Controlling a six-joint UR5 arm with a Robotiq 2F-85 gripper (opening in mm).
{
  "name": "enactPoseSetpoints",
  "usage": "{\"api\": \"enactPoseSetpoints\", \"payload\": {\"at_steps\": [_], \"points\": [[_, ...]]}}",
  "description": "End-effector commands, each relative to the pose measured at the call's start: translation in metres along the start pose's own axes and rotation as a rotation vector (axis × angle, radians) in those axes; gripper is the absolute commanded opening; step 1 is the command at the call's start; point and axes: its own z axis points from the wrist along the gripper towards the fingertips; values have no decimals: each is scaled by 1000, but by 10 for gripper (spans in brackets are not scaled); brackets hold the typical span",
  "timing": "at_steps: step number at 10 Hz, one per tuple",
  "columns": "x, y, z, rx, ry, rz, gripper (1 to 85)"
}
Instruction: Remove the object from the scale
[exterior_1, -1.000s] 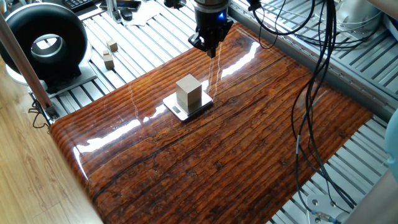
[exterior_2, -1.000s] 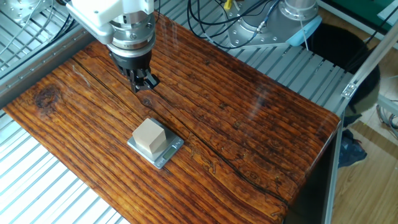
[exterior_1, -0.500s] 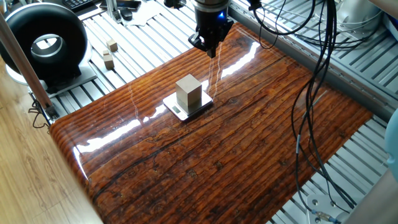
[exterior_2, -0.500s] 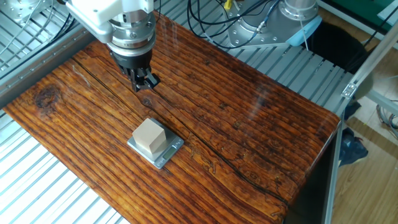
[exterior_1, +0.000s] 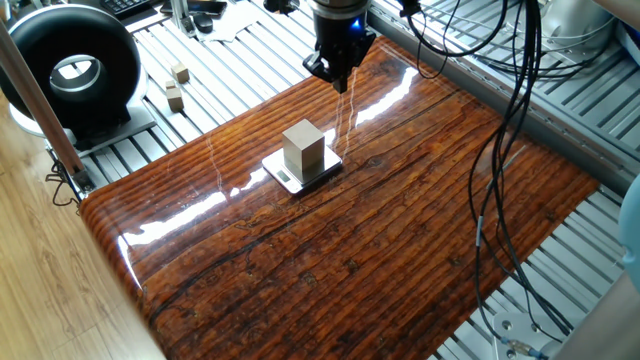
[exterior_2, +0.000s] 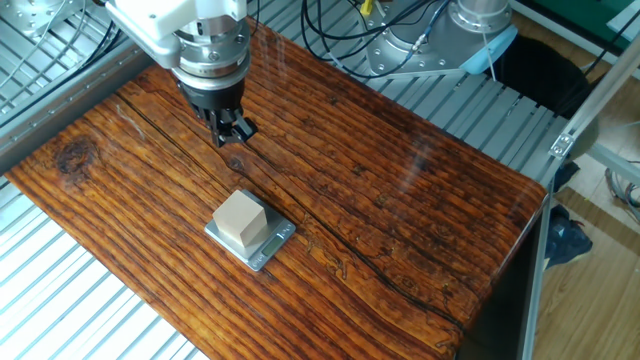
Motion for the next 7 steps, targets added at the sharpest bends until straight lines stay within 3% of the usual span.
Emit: {"api": "enactPoseSetpoints", "payload": {"at_steps": [1,3,5,7], "points": [[-3,6,-2,-20,-13,-4,10],[-5,20,6,-46,-23,7,10],[4,51,13,-105,-12,7,10],[-3,71,20,-134,-62,23,10]]}}
